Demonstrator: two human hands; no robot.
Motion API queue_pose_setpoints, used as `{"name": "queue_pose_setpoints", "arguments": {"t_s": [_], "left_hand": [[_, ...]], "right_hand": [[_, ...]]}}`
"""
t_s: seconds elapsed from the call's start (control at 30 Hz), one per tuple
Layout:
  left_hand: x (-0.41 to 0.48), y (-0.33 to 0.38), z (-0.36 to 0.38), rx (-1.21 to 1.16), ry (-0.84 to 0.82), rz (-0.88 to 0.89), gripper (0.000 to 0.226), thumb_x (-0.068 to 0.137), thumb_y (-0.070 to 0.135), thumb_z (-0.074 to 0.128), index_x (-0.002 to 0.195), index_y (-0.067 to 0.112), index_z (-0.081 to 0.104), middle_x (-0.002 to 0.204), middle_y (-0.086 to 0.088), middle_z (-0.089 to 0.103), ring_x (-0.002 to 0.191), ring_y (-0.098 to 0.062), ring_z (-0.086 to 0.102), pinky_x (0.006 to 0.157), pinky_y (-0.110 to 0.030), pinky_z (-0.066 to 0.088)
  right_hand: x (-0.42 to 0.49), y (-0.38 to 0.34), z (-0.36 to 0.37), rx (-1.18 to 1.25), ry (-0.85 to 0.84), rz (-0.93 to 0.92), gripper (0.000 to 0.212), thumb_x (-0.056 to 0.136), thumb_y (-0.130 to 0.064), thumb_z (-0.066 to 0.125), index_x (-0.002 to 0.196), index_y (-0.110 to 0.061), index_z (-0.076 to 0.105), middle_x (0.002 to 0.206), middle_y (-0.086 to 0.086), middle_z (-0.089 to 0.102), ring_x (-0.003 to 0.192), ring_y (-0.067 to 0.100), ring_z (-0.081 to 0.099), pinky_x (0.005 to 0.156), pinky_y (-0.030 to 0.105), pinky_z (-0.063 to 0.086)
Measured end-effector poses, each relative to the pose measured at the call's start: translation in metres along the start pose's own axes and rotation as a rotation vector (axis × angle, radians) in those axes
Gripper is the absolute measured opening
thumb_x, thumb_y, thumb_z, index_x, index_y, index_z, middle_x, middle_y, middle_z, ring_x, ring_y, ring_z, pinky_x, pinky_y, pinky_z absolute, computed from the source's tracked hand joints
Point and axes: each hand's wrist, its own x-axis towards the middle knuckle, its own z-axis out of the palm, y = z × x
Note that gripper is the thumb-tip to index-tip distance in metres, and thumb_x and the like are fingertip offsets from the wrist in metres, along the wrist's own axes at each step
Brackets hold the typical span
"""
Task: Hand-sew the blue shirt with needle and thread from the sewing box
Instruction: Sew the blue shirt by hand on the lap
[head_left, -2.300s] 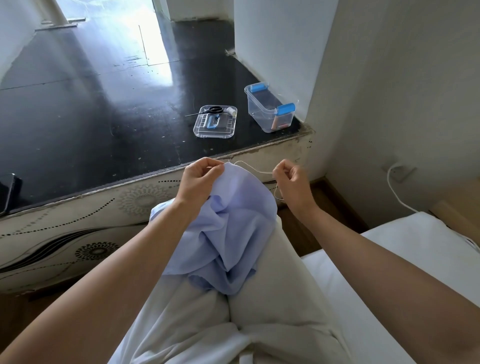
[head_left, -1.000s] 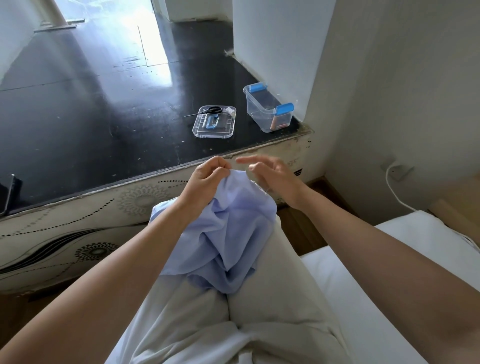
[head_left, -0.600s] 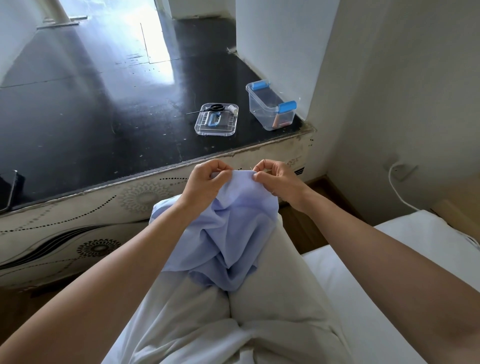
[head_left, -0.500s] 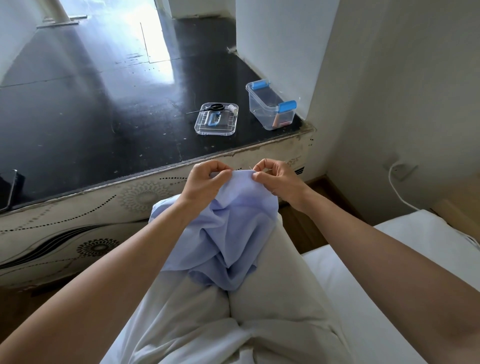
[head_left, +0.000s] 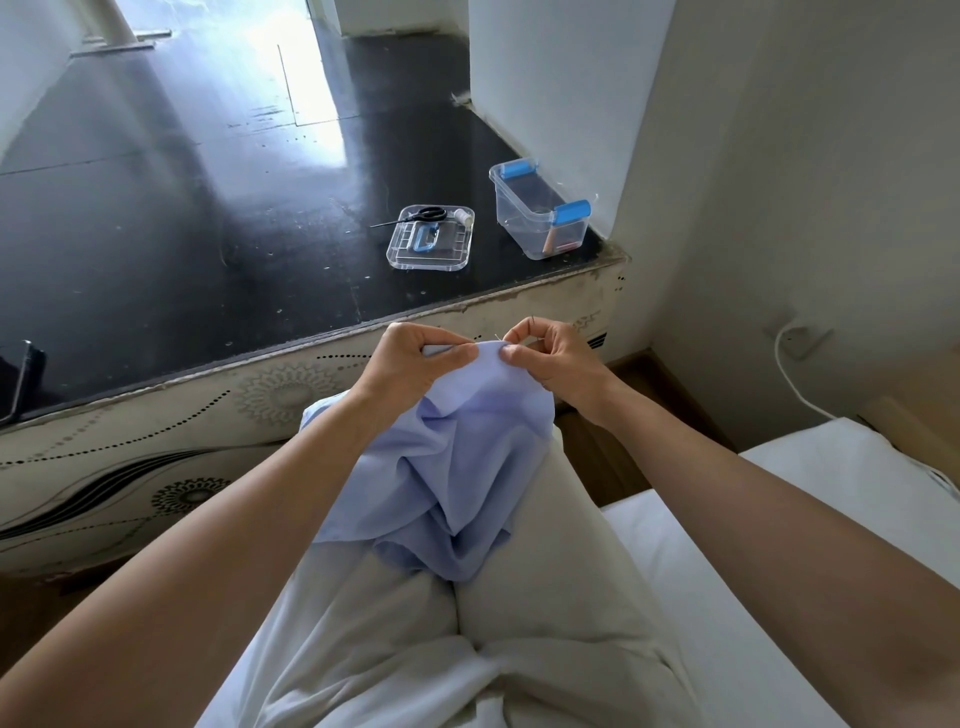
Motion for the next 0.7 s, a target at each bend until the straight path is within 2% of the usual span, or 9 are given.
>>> {"name": "queue_pose_setpoints", "arguments": {"t_s": [0.1,0.23,0.3,0.37,0.43,0.5,0.57,0.63,0.7], "left_hand": [[0.001,-0.002,-0.001,0.081,-0.017,0.045,0.005,0.086,0.012,0.072,0.09,0.013,0.076,0.08,-0.001,0.072,0.067,-0.007,0.064,0.062,-0.019,0.053],[0.003,-0.005,-0.002,0.137,0.047,0.091,0.006,0.086,0.016,0.074,0.082,0.021,0.074,0.078,0.007,0.069,0.065,-0.003,0.06,0.056,-0.019,0.048],[0.004,-0.007,-0.001,0.141,0.061,0.077,0.009,0.086,0.02,0.074,0.08,0.027,0.073,0.084,0.002,0.071,0.071,-0.012,0.062,0.057,-0.031,0.052],[0.006,-0.009,-0.002,0.11,0.045,0.078,0.009,0.085,0.02,0.074,0.081,0.027,0.074,0.093,-0.004,0.073,0.08,-0.018,0.064,0.071,-0.045,0.056],[0.007,-0.01,-0.002,0.107,0.017,0.072,0.009,0.085,0.02,0.074,0.079,0.026,0.074,0.089,-0.008,0.072,0.077,-0.017,0.061,0.072,-0.05,0.055],[0.007,-0.011,0.0,0.098,0.011,0.068,0.009,0.087,0.018,0.073,0.079,0.023,0.073,0.083,-0.006,0.069,0.076,-0.015,0.058,0.073,-0.046,0.054],[0.006,-0.011,0.002,0.065,0.006,0.076,0.008,0.089,0.011,0.069,0.084,0.017,0.072,0.082,-0.002,0.067,0.076,-0.01,0.056,0.076,-0.033,0.051],[0.005,-0.011,0.004,0.037,0.011,0.066,0.007,0.089,0.008,0.068,0.088,0.013,0.072,0.082,0.002,0.067,0.073,-0.003,0.055,0.074,-0.02,0.047],[0.005,-0.011,0.004,0.034,0.029,0.055,0.008,0.089,0.008,0.068,0.091,0.014,0.073,0.083,0.004,0.068,0.068,0.005,0.055,0.071,-0.012,0.045]], "right_hand": [[-0.001,0.0,0.0,-0.007,0.007,0.003,0.005,0.094,-0.022,0.062,0.093,-0.017,0.061,0.097,0.023,0.067,0.081,0.028,0.063,0.066,0.032,0.054],[-0.002,-0.004,-0.001,-0.013,-0.004,0.001,0.006,0.094,-0.022,0.063,0.093,-0.017,0.062,0.094,0.021,0.066,0.08,0.03,0.062,0.065,0.029,0.053],[-0.001,-0.005,-0.001,-0.016,0.009,-0.005,0.005,0.093,-0.023,0.064,0.092,-0.018,0.062,0.096,0.024,0.066,0.086,0.039,0.063,0.068,0.033,0.053],[-0.001,-0.005,-0.001,-0.017,0.019,-0.013,0.006,0.093,-0.023,0.064,0.092,-0.017,0.062,0.098,0.027,0.065,0.09,0.044,0.062,0.073,0.041,0.054],[-0.001,-0.005,0.0,-0.028,0.027,-0.027,0.007,0.093,-0.023,0.064,0.093,-0.017,0.062,0.098,0.027,0.066,0.09,0.043,0.063,0.076,0.047,0.056],[-0.002,-0.004,0.001,-0.04,0.029,-0.036,0.007,0.093,-0.023,0.064,0.097,-0.018,0.061,0.097,0.025,0.066,0.089,0.041,0.064,0.075,0.045,0.057],[-0.003,-0.004,0.001,-0.032,0.021,-0.035,0.014,0.094,-0.023,0.062,0.106,-0.019,0.056,0.091,0.026,0.064,0.079,0.036,0.062,0.068,0.038,0.054],[-0.003,-0.002,-0.001,-0.007,0.019,-0.004,0.019,0.097,-0.023,0.055,0.115,-0.019,0.049,0.079,0.017,0.058,0.066,0.02,0.054,0.064,0.028,0.048],[-0.004,-0.002,-0.003,0.008,0.002,0.032,0.015,0.1,-0.012,0.044,0.115,-0.016,0.046,0.072,0.004,0.05,0.06,0.007,0.046,0.059,0.018,0.043]]}}
